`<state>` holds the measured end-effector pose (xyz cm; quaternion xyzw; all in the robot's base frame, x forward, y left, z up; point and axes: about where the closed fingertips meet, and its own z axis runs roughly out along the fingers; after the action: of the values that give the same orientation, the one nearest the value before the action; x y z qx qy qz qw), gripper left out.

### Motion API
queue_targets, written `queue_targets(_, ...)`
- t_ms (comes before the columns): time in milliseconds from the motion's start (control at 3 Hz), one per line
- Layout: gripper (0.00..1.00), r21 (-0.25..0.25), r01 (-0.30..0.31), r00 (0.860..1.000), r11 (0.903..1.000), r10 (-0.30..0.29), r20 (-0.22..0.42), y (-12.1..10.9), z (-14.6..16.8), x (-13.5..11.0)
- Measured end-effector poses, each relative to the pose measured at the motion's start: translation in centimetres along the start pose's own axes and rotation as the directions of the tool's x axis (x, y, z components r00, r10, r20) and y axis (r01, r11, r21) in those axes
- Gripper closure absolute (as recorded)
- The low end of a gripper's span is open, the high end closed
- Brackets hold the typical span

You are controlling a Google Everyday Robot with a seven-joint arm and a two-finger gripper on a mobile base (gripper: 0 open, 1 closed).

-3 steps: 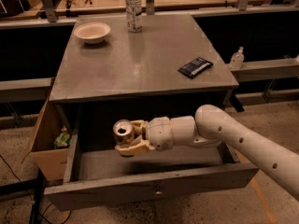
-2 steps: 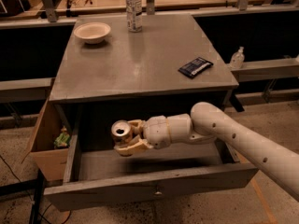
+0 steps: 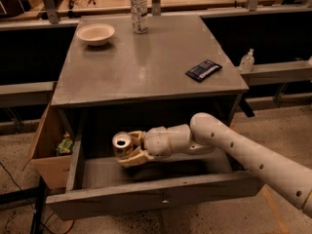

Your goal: Place orange can into top drawer

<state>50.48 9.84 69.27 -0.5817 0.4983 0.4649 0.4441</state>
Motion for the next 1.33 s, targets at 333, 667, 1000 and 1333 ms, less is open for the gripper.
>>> queue_targets(333,0.75,0.015,-0.037,0.999,0.9992,0.037,-0.026,0.4,0.9,1.5)
queue_targets(667,0.44,0.024,-0.066,0.996,0.9975,0.067,-0.058,0.4,1.8,3.3)
queue_targets(1000,0.21,0.025,-0.072,0.995,0.9971,0.074,-0.067,0.2,2.1,4.1)
queue_targets(1333,0.22,0.026,-0.065,0.993,0.9975,0.067,-0.094,-0.5,1.7,4.3)
